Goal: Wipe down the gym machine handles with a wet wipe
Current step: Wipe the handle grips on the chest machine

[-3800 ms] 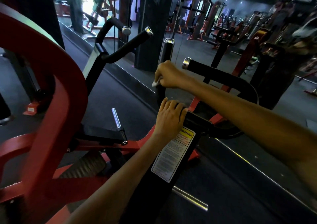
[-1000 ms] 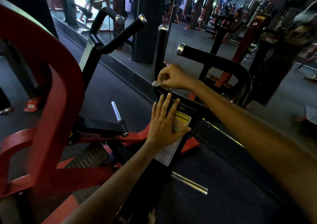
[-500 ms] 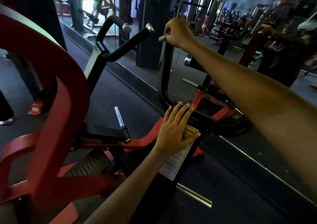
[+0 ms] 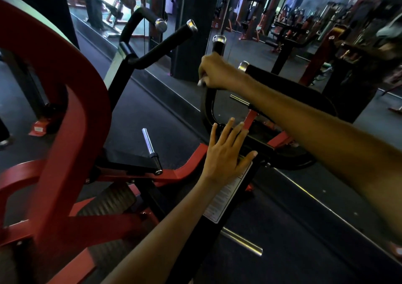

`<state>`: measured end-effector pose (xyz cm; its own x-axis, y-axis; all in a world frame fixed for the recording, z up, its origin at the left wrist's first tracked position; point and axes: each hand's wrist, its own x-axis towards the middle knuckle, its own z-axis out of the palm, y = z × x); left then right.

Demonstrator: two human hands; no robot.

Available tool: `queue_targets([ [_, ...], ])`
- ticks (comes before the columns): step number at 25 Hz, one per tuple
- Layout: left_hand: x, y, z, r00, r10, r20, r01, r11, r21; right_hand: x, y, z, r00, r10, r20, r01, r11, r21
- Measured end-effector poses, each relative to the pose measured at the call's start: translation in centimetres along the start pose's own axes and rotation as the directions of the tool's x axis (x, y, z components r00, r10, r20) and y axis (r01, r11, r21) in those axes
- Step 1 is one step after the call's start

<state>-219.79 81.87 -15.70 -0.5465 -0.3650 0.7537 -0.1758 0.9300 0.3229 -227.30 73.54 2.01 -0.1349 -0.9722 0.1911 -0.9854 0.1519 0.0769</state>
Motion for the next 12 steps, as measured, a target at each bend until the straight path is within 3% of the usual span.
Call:
queue_targets([
  [6,-0.3,-0.3,-0.1,0.999,0.044,0.005,-0.044,0.999,0.018,-4.4,-2.3,3.0,0.951,-0.180,0.250,0.187,0.982,-0.006],
  [7,-0.3,-0.2,-0.2,0.999,0.038,0.006,-0.038,0.999,0.008,-3.5,-1.7,2.2,0.963,-0.185,0.196,0.186,0.983,0.014],
  [9,-0.2,-0.2,-0.2,1.000,0.025,0.004,-0.025,1.000,0.005,-0.9,0.6,0.0,0.993,-0.099,-0.056,0.099,0.995,0.001],
  [11,-0.2,-0.1,-0.2,1.000,0.024,0.003,-0.024,1.000,0.015,1.1,3.1,-1.9,0.963,0.067,-0.263,-0.060,0.998,0.032],
  [12,-0.2,0.0,-0.2,1.000,0.027,0.004,-0.027,0.999,0.019,1.7,4.1,-2.2,0.951,0.117,-0.287,-0.106,0.993,0.055],
])
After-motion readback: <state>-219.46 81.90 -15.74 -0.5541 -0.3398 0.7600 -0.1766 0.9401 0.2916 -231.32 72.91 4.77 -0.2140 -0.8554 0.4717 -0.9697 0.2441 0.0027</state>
